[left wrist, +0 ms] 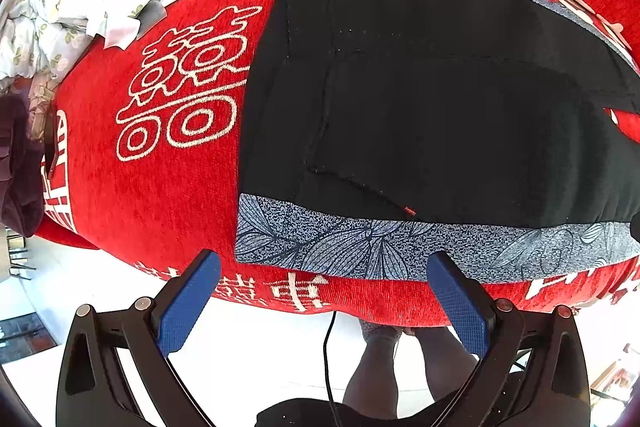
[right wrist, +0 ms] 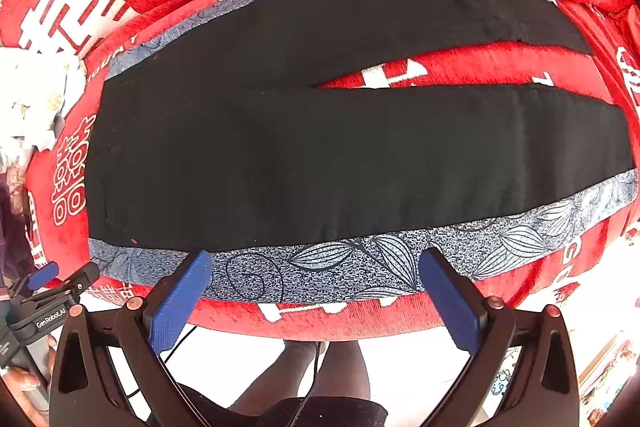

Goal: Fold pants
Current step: 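Position both grippers open over the grey waistband of the black trousers, then grasp the grey waistband with the left gripper while the right gripper grasps it too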

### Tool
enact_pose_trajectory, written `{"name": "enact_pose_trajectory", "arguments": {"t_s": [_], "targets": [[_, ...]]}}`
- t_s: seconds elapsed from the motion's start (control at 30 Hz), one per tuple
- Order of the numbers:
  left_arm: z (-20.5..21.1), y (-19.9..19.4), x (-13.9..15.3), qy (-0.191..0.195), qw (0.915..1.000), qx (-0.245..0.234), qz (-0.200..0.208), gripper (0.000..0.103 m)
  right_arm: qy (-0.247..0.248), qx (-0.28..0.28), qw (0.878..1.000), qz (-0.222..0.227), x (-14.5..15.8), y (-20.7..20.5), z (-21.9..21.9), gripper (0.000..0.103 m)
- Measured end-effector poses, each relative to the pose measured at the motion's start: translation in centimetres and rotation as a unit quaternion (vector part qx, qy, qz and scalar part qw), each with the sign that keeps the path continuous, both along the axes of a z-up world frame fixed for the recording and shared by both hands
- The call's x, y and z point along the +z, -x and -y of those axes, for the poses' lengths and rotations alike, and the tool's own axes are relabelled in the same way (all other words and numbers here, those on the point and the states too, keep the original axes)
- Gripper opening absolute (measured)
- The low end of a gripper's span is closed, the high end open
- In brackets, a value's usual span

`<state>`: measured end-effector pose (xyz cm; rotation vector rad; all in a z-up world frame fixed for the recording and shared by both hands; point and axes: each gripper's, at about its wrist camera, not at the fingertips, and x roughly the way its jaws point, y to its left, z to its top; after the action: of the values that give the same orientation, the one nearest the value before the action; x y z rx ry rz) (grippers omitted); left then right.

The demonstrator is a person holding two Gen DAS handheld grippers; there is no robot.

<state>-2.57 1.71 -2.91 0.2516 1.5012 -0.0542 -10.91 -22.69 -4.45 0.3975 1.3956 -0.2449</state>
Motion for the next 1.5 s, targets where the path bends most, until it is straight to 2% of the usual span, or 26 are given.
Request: {"name": "enact_pose_trajectory", "arguments": {"t_s": [0.8,1.0,1.1,1.2,1.27,1.33,1.37,1.43,1.5], "targets": [[-0.7,-0.5,-1.2,0.003,0.9999,0.012,-0.009,0.103,-0.016,-0.010,1.000,-0.006,-1.3,0.2,1.3,0.103],[-1.6,-0.8,-1.4,0.033,0.9989,0.030,-0.012,0.103,-0.021,-0.014,1.000,-0.001,-1.3,0.4,1.8,0.103],[-2.5,-0.8,-1.4,0.068,0.9968,0.041,-0.009,0.103,-0.060,-0.026,0.998,0.016,-1.5,0.8,2.4,0.103],[-4.4,-0.8,-1.8,0.131,0.9896,0.060,-0.008,0.103,-0.128,-0.044,0.990,0.039,-2.1,1.4,3.0,0.103],[-6.1,-0.5,-2.8,0.188,0.9782,0.087,-0.020,0.103,-0.196,-0.060,0.977,0.059,-3.1,2.2,3.5,0.099],[-7.4,-0.1,-4.0,0.226,0.9672,0.111,-0.035,0.103,-0.254,-0.077,0.962,0.066,-4.6,3.4,4.1,0.083],[-8.3,0.3,-4.9,0.246,0.9600,0.126,-0.045,0.103,-0.272,-0.083,0.957,0.064,-5.4,3.9,4.2,0.068],[-9.3,1.1,-6.3,0.271,0.9489,0.150,-0.060,0.103,-0.311,-0.099,0.943,0.059,-7.1,5.4,4.7,0.066],[-10.1,1.7,-7.9,0.299,0.9351,0.176,-0.071,0.103,-0.360,-0.110,0.925,0.057,-8.9,6.7,5.0,0.066]]}}
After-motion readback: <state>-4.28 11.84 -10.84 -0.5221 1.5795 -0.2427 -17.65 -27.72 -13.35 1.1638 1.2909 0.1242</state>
